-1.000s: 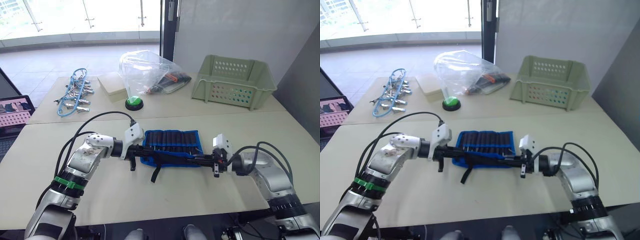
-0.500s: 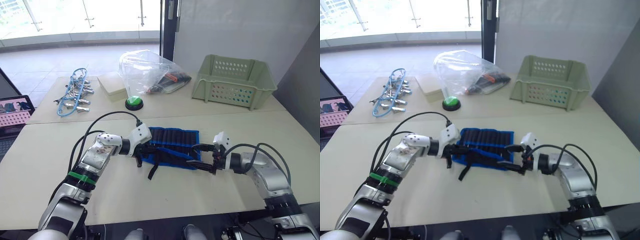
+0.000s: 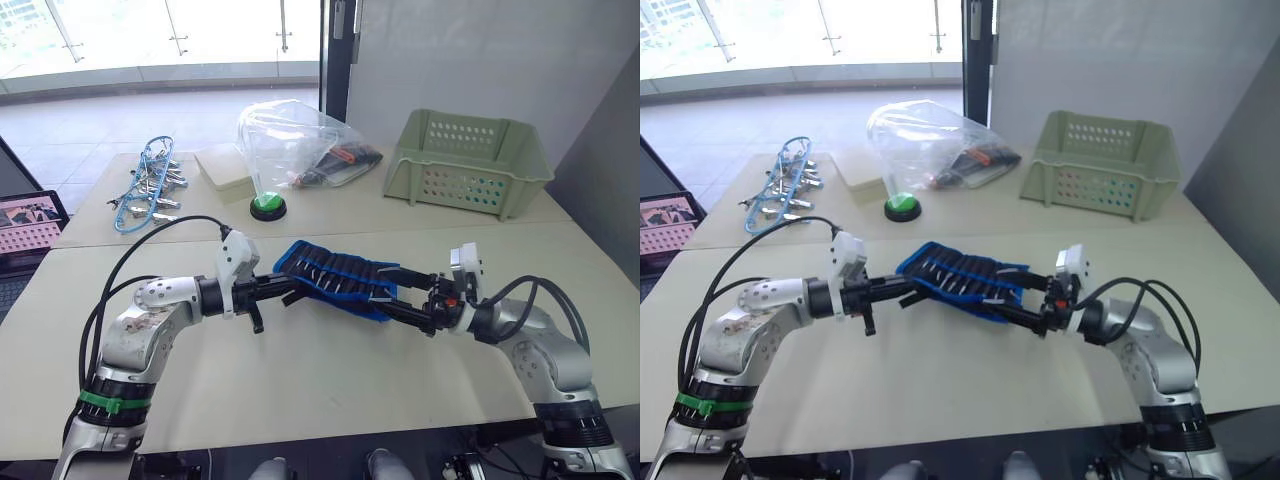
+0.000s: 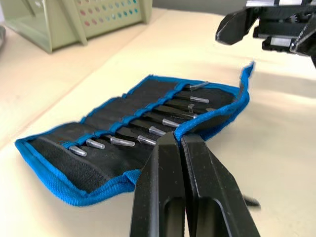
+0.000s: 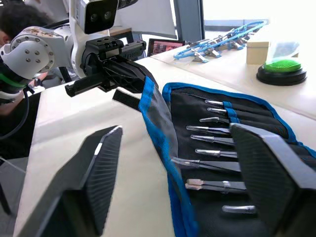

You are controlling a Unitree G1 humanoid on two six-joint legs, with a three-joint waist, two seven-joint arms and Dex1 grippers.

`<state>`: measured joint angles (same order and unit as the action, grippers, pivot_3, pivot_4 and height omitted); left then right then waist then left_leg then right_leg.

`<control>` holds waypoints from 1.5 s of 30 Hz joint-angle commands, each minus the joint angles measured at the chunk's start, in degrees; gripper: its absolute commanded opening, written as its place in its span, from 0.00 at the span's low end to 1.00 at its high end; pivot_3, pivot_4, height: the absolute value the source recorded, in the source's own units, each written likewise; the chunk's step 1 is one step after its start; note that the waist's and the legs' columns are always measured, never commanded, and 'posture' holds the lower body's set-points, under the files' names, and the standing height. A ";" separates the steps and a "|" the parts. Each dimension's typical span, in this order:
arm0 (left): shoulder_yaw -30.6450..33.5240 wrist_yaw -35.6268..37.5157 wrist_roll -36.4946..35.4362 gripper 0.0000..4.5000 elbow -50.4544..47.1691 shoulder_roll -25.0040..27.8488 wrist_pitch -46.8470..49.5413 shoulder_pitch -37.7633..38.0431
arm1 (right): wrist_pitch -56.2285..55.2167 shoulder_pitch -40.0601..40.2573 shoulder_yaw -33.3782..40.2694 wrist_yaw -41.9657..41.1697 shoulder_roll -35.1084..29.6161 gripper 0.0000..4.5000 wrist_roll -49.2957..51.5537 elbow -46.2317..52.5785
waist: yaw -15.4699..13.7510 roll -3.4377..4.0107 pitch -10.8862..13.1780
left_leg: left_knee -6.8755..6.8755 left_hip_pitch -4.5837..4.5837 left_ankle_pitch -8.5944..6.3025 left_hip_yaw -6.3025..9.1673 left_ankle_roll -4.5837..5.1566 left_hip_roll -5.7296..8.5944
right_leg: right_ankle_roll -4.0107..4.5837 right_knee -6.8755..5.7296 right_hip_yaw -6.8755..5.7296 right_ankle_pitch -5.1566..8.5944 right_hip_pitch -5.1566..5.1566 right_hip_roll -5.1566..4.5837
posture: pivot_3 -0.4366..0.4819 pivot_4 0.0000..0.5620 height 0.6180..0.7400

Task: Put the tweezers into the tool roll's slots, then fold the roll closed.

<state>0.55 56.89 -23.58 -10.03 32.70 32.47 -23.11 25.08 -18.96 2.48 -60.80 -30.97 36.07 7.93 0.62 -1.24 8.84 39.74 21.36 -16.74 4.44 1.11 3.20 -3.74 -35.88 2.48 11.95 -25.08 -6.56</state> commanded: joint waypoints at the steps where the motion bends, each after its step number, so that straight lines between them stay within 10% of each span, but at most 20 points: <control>1: -1.85 0.13 0.85 0.00 -0.47 0.76 -1.48 0.98 | -0.75 0.26 -0.25 0.55 -0.03 0.50 -0.81 1.48 | -0.07 0.00 0.00 | 0.00 0.00 0.00 0.00 0.00 0.02 | 0.00 0.00 -0.01 0.00 0.01 0.00 | 0.48 0.27 1.00; 8: -5.66 0.28 2.21 0.00 0.28 0.75 -2.40 2.05 | -2.11 0.53 -0.61 0.23 -0.12 0.00 -2.22 1.15 | 0.03 0.00 0.00 | -0.01 0.00 0.00 0.00 0.00 0.05 | 0.00 0.00 0.00 0.00 -0.01 0.01 | 0.48 0.27 1.00; 14: -5.89 -1.68 3.10 0.00 3.38 0.04 -1.04 -0.59 | -2.50 0.17 -1.20 0.50 0.32 0.00 -2.78 1.03 | -0.03 0.00 0.00 | -0.01 0.00 0.00 0.00 0.00 0.06 | 0.00 0.00 -0.01 0.00 -0.01 0.01 | 0.48 0.27 1.00; 28: -1.61 -2.67 -0.22 0.99 4.82 -0.22 1.35 -3.60 | -1.84 -1.37 -1.97 2.53 1.32 0.00 -3.36 1.82 | 0.06 0.00 0.00 | -0.01 0.00 0.00 0.00 -0.01 0.05 | 0.00 0.00 -0.01 0.00 -0.02 0.00 | 0.48 0.27 1.00; 38: 4.29 -0.20 -7.24 0.99 -4.04 4.10 3.15 2.25 | 2.83 -1.43 -2.89 0.42 0.10 0.00 -0.14 5.30 | 0.13 0.01 0.00 | -0.05 0.00 0.00 0.00 -0.01 -0.03 | 0.00 -0.01 0.00 0.00 -0.05 0.02 | 0.48 0.27 1.00; 45: 2.15 6.02 -11.00 0.51 -11.41 10.15 4.65 10.19 | 6.23 1.87 -8.58 -2.20 -3.19 0.00 -1.23 11.19 | 0.00 0.03 0.02 | -0.06 0.00 -0.01 0.01 -0.01 -0.05 | 0.00 0.04 -0.01 0.00 -0.03 0.01 | 0.48 0.27 1.00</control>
<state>3.23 61.41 -33.48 -18.92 41.97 37.06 -13.04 31.19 -17.57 -5.00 -62.42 -33.86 35.19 16.93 0.62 -1.20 8.86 39.69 21.36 -16.75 4.45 1.10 3.16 -3.74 -35.81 2.45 11.95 -25.08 -6.55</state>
